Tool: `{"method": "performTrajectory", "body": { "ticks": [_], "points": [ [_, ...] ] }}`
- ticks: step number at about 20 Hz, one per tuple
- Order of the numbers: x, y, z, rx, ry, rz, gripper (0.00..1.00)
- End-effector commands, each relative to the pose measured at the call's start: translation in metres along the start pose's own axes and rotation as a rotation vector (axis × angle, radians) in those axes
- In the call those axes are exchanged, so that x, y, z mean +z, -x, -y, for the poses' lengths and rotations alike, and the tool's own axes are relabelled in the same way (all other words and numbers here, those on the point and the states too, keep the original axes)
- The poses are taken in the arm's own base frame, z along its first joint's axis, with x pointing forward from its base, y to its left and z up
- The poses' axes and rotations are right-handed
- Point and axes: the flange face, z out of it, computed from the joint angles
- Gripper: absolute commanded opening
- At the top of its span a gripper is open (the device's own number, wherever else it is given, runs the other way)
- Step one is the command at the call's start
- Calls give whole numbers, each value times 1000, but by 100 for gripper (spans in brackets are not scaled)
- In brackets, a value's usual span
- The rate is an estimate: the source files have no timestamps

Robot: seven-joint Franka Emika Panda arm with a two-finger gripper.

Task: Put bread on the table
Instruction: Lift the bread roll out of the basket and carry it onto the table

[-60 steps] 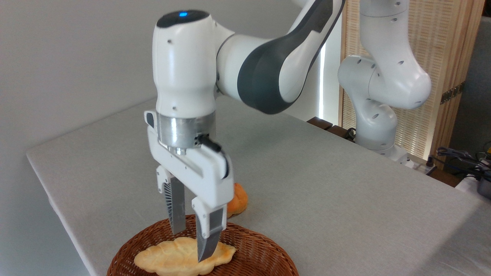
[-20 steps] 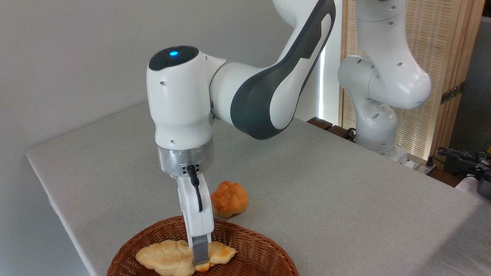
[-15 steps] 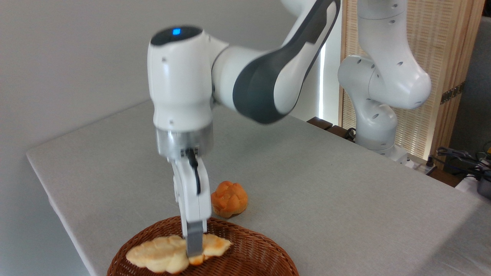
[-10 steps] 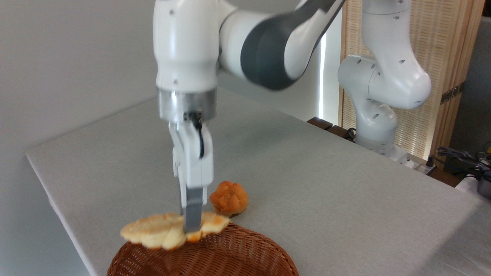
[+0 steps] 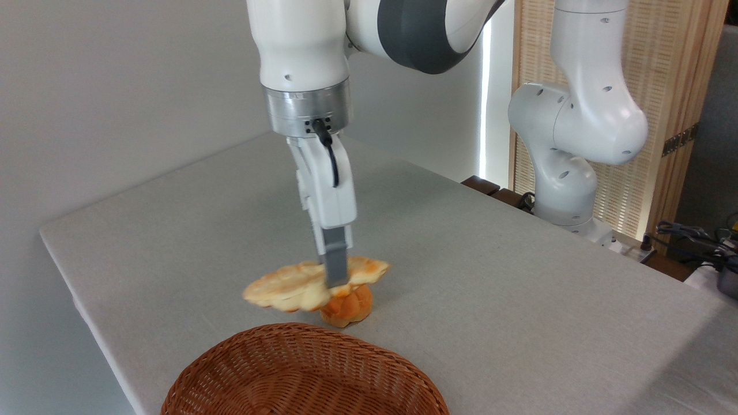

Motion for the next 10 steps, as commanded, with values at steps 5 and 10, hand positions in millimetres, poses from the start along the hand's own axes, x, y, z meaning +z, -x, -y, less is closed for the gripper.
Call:
{"method": "performTrajectory", "body": {
  "ticks": [5,10],
  "points": [
    [27,14,-34,0,155,25,97],
    [27,17,-33,-7,157,26,100]
  ]
}}
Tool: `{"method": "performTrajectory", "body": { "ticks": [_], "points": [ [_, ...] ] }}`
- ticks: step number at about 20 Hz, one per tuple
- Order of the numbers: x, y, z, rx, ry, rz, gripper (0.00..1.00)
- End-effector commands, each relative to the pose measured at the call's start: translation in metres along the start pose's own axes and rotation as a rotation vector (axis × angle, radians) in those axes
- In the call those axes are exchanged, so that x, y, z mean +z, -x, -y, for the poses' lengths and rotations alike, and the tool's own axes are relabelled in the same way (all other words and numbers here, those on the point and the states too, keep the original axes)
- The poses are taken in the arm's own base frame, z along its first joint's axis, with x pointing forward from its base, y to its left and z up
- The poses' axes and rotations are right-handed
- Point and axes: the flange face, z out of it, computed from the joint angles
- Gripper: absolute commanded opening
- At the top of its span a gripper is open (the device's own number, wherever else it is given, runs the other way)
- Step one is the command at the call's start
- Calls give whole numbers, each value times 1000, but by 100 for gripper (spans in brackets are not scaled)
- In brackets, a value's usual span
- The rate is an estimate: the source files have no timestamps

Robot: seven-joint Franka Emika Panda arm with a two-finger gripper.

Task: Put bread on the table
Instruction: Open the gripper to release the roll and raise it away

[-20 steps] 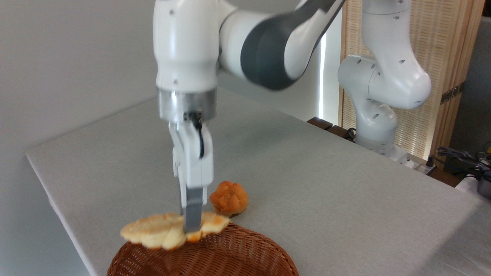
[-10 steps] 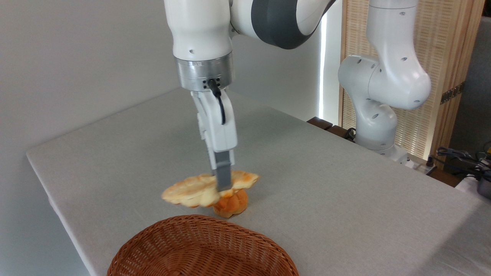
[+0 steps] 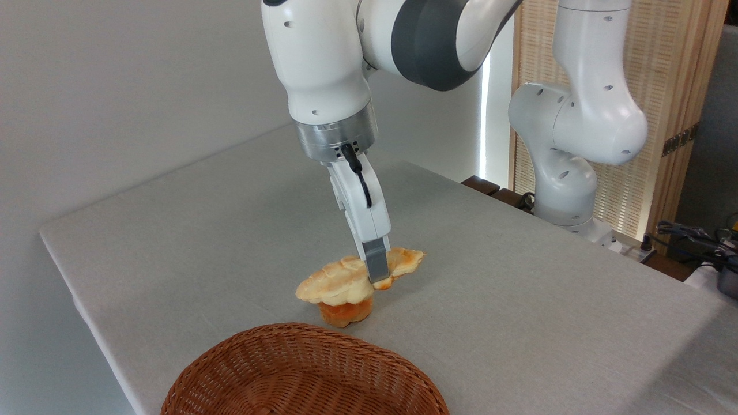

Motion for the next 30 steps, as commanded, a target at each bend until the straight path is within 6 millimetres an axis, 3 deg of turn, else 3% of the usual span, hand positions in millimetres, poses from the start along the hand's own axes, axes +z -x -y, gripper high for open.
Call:
{"method": "performTrajectory", "body": {
  "ticks": [1,19,21,27,30],
  "points": [
    [-3,6,-6,-3,16,-15,100],
    [-5,4,-5,3,7,-19,100],
    [-13,2,-4,5,-14,-26,100],
    [-65,-12,-3,1,-115,-56,100],
    [-79,-20,-4,-144,-143,-71,100]
  ]
}}
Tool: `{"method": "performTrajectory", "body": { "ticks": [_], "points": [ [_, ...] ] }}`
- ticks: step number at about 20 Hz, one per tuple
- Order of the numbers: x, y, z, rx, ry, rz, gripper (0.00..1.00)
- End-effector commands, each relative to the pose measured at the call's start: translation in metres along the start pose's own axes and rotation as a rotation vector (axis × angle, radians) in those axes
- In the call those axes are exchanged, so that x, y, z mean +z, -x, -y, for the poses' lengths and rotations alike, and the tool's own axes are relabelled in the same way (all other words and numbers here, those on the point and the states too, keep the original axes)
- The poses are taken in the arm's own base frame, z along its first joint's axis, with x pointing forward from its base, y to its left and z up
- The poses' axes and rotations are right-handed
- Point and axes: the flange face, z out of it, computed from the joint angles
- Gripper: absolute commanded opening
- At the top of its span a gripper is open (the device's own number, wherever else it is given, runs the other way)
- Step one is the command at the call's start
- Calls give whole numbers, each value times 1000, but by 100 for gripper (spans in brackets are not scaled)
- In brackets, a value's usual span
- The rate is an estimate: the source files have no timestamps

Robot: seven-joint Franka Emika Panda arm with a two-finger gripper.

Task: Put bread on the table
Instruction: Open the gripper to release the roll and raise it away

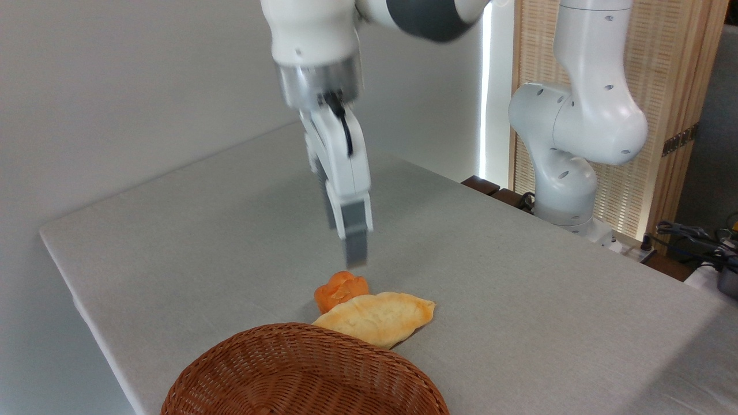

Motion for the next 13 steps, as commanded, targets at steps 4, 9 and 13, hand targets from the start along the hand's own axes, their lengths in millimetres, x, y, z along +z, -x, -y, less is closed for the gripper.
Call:
{"method": "performTrajectory", "body": {
  "ticks": [4,9,13],
  "points": [
    [-11,-7,1,-358,-11,-16,100],
    [-7,-9,2,-448,-2,-14,100],
    [-5,-10,4,-440,-1,-12,100]
  ]
}}
